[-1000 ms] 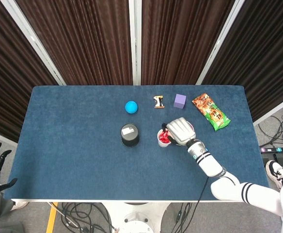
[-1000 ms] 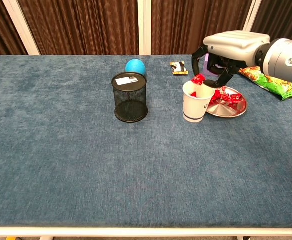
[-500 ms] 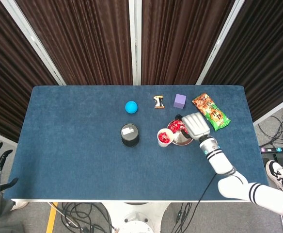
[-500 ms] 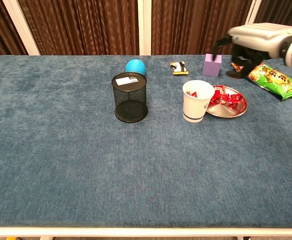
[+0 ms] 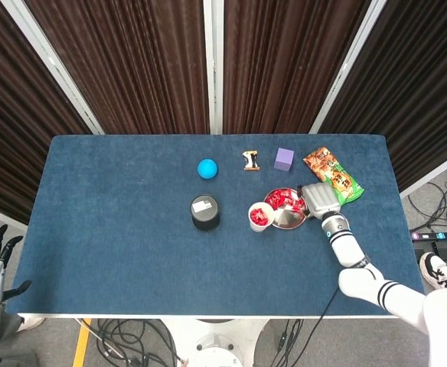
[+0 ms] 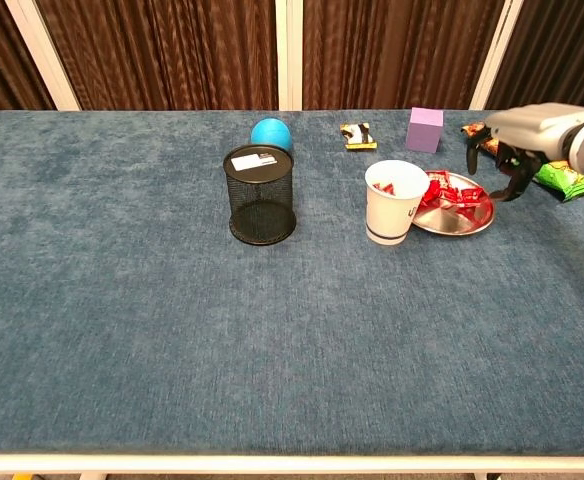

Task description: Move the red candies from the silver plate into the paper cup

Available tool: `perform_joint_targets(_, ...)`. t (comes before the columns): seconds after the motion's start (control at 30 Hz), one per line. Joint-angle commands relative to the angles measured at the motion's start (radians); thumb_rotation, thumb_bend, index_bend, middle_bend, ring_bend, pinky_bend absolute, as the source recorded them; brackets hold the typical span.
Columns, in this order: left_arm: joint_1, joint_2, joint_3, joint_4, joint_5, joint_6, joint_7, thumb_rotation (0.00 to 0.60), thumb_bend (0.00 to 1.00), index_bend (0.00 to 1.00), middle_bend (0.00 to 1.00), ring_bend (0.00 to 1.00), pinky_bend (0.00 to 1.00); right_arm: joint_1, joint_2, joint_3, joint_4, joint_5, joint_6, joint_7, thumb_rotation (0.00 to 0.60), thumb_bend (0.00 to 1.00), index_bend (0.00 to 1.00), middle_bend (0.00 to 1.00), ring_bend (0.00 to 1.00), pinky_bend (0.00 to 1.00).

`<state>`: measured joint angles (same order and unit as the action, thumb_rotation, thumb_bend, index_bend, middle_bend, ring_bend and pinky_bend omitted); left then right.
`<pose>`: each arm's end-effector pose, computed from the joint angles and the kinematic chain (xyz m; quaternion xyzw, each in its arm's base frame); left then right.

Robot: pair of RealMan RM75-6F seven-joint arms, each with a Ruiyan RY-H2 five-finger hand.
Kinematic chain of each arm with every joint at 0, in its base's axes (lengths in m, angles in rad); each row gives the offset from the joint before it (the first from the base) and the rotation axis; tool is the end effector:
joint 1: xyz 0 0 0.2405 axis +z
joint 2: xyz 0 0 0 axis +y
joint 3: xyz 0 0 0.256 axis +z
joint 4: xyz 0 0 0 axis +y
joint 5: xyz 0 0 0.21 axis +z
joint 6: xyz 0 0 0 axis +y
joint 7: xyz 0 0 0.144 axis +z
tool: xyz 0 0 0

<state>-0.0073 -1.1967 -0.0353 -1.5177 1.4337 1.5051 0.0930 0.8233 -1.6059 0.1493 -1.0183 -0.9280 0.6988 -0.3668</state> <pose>-0.3441 0.1525 0.1473 -0.5767 -0.3909 -0.3210 0.6415 -0.2344 -0.4140 -0.0056 0.7442 -0.3779 0.2142 0.5075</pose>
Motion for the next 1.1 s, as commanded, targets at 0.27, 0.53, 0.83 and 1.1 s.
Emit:
perform_joint_targets(0.27, 0.009, 0.001, 0.002, 0.002, -0.010, 0.003, -0.003, 0.600, 0.00, 0.24, 0.09, 0.07, 0.06, 0.026, -0.089, 0.004, 0.134, -0.009, -0.059, 0.027, 0.600, 0.21, 0.41, 0.89, 0.93, 1.00)
perform_joint_targets(0.53, 0.013, -0.004, 0.002, 0.017, -0.011, 0.005, -0.017, 0.600, 0.00, 0.24, 0.09, 0.07, 0.06, 0.040, -0.111, 0.017, 0.166, -0.029, -0.072, 0.042, 0.600, 0.22, 0.42, 0.89, 0.93, 1.00)
perform_joint_targets(0.83, 0.013, -0.010, 0.000, 0.032, -0.012, 0.004, -0.029, 0.600, 0.00, 0.24, 0.09, 0.07, 0.06, 0.049, -0.124, 0.022, 0.190, -0.003, -0.095, 0.010, 0.600, 0.29, 0.49, 0.89, 0.93, 1.00)
perform_joint_targets(1.1, 0.012, -0.012, -0.004, 0.033, -0.013, 0.003, -0.028, 0.600, 0.00, 0.24, 0.09, 0.07, 0.06, 0.045, -0.085, 0.050, 0.129, -0.021, -0.049, 0.030, 0.600, 0.39, 0.57, 0.90, 0.93, 1.00)
